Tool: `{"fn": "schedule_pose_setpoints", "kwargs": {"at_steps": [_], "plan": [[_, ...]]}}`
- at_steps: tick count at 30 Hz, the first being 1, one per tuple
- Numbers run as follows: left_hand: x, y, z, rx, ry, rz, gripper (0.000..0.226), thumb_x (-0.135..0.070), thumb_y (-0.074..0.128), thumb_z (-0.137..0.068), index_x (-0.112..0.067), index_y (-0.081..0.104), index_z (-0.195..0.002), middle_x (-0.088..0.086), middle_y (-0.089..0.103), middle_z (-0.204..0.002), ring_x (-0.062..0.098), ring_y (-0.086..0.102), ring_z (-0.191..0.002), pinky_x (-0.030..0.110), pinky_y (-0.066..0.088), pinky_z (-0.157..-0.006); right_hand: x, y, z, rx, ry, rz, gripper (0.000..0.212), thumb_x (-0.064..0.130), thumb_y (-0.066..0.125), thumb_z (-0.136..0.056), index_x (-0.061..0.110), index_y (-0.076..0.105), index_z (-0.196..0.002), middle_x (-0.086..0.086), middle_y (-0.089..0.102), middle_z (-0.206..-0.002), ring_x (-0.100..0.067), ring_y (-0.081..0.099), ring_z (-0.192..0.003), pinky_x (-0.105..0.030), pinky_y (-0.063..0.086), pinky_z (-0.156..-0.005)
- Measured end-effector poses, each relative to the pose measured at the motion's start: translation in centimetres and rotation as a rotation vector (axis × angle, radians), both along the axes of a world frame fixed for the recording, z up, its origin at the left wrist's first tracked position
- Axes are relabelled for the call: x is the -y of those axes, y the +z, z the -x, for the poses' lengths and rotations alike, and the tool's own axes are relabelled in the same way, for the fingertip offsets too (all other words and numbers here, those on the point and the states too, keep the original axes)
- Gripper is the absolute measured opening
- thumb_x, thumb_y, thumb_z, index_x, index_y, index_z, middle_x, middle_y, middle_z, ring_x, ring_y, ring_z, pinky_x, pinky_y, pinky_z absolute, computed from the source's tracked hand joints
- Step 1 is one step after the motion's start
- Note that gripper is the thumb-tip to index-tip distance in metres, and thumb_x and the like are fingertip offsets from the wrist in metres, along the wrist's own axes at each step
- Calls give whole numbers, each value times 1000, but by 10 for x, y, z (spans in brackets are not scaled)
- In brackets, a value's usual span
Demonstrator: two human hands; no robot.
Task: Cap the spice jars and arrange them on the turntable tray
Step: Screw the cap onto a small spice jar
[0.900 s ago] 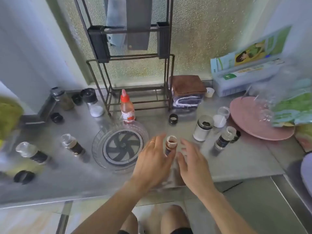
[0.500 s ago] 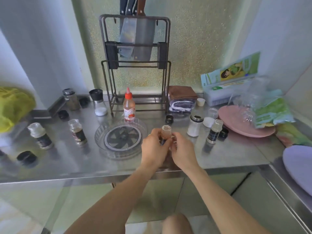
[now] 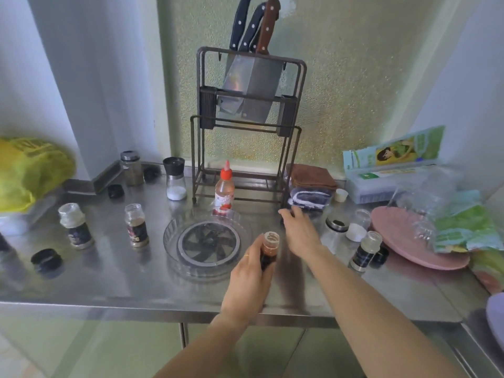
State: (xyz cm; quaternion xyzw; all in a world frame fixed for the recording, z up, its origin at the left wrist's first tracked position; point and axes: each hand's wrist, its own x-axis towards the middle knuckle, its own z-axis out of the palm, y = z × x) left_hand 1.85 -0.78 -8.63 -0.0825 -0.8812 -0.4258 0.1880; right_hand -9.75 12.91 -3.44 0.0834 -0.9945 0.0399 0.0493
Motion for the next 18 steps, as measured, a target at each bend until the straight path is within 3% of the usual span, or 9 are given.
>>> {"fn": "schedule_pose_setpoints", "kwargs": {"at_steps": [3, 7, 9, 11, 14, 16, 18], "plan": [[-2, -4, 2, 11, 2, 2, 59, -34, 54, -102, -19, 31, -154, 0, 56, -147, 22, 59, -126, 34, 47, -101, 6, -7, 22, 58, 0, -101, 77, -14, 57, -88, 17, 33, -154, -16, 21, -163, -41, 34, -142, -51, 48, -105], [-2, -6, 3, 12, -4, -3, 59, -33, 52, -102, -18, 29, -155, -1, 50, -153, 22, 55, -132, 35, 46, -104, 9, -21, 37, 36, 18, -197, 49, -5, 56, -93, 10, 48, -139, -16, 43, -143, -40, 42, -130, -49, 52, -98], [-2, -5, 2, 10, -3, 5, 59, -33, 51, -103, -18, 29, -155, -1, 50, -153, 22, 55, -132, 36, 46, -104, 11, -21, 35, -35, -8, -143, 43, -7, 55, -91, 7, 54, -131, -16, 46, -136, -39, 47, -125, -48, 52, -95], [-3, -5, 2, 12, -3, 7, 59, -33, 51, -103, -17, 28, -155, 0, 50, -153, 23, 55, -132, 36, 46, -104, 12, -13, 27, -127, -81, 63, 42, -3, 56, -93, 11, 57, -132, -16, 49, -135, -38, 52, -123, -46, 50, -97], [-2, -5, 1, 31, -14, 5, 61, -31, 52, -103, -17, 26, -156, 2, 50, -152, 24, 55, -132, 33, 42, -104, 9, 9, 2, -244, -198, 635, 48, 13, 68, -91, 19, 60, -138, -12, 59, -127, -32, 61, -117, -38, 48, -101], [-2, -4, -1, 41, -11, -16, 62, -33, 52, -103, -19, 24, -156, 5, 56, -146, 27, 58, -126, 35, 44, -100, 8, 28, -28, -195, -170, 1149, 43, 8, 71, -86, 20, 69, -127, -2, 66, -102, -29, 69, -101, -38, 53, -95], [-1, -4, -3, 45, -9, -45, 60, -34, 53, -102, -21, 25, -154, 6, 63, -136, 29, 61, -118, 37, 47, -93, 10, 40, -59, -95, -77, 1458, 34, 1, 73, -85, 19, 75, -113, 5, 67, -90, -14, 70, -91, -31, 59, -91]]}}
